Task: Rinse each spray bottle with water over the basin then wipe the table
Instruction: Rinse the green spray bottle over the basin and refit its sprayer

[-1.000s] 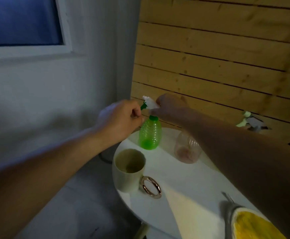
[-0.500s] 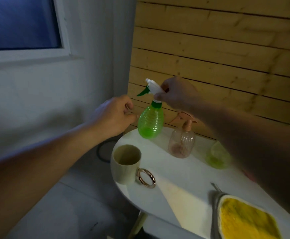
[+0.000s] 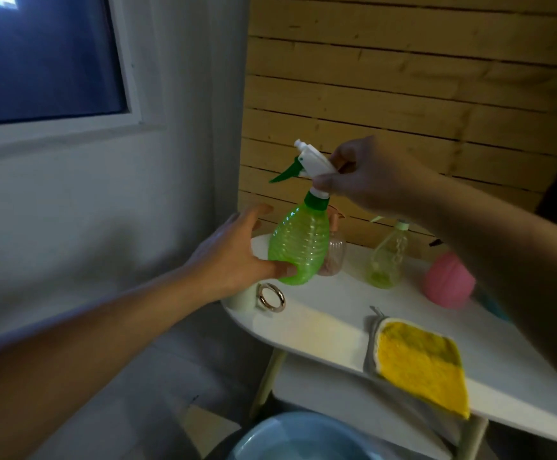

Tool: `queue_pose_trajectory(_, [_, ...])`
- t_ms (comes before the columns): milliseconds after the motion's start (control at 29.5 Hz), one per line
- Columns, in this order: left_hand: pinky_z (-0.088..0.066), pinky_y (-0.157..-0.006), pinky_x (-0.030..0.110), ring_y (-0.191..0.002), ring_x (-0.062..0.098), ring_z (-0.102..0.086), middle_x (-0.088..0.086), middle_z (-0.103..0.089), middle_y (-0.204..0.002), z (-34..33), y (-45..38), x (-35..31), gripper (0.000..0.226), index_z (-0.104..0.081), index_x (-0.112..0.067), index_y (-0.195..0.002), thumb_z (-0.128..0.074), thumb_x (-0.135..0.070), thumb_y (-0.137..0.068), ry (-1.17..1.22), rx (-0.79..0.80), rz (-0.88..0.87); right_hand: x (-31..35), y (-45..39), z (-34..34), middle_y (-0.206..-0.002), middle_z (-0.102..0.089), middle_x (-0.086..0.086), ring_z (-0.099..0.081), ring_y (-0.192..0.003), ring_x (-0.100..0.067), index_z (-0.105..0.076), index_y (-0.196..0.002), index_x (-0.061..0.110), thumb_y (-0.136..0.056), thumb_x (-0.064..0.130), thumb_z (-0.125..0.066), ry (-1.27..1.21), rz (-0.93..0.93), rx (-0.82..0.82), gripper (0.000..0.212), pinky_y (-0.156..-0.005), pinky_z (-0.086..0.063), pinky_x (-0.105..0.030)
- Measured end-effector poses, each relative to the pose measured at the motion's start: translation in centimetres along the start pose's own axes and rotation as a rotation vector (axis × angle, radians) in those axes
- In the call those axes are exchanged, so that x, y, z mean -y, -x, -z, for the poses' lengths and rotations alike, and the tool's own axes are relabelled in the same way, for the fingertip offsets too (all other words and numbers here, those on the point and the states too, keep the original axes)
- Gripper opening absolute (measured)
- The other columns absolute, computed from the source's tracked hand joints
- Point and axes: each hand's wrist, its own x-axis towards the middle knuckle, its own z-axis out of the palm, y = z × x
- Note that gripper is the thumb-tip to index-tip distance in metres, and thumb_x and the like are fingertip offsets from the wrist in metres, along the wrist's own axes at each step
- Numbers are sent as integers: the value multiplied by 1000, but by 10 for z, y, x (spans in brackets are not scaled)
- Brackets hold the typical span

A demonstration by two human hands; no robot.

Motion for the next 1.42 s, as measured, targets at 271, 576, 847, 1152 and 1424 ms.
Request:
queue_pose_trajectory(271, [-54,-99,47,-120,5,-62,-20,-60,-129,-52,78,0,112,-39,-49,-139,-93,-72,-44,154,165,-56,-7,94,-25,-82,-71,4,-62,-59,-1,-69,-98,20,-92,38,-72,-176,-132,61,20,-49,-43,-18])
queue_pose_trajectory(576, [-53,-97,36,-115,0,-57,-16,-53,-128,-79,134,7,96,-31,-43,-132,-96,-33,-61,151,305,0,-33,167,-65,-69,-69,2,-54,-57,-5,-72,-85,18,-77,54,-81,-368,-255,140,39,-55,-42,-25])
queue_pose_trajectory(847, [-52,-106,35,-129,2,-52,-11,-45,-142,-78,147,26,95,-39,-54,-138,-92,-36,-62,371,437,107,-66,184,-95,-81,-77,-11,-66,-68,-16,-77,-86,11,-61,41,-92,-614,-464,199,43,-80,-58,-43])
queue_pose_trajectory(1152, [-56,-85,56,-120,40,-64,13,-60,-138,-85,145,35,51,-58,-29,-126,-75,-49,-81,1026,324,566,-86,182,-108,-84,-74,-7,-68,-76,-13,-71,-101,-2,-62,26,-87,-854,-488,243,51,-72,-55,-19])
queue_pose_trajectory(1424, [-61,-82,42,-108,28,-72,-2,-54,-139,-85,144,33,104,-42,-49,-140,-97,-23,-56,829,454,423,-88,179,-123,-93,-72,-10,-69,-71,-14,-67,-113,11,-73,23,-87,-819,-621,111,46,-72,-60,-28])
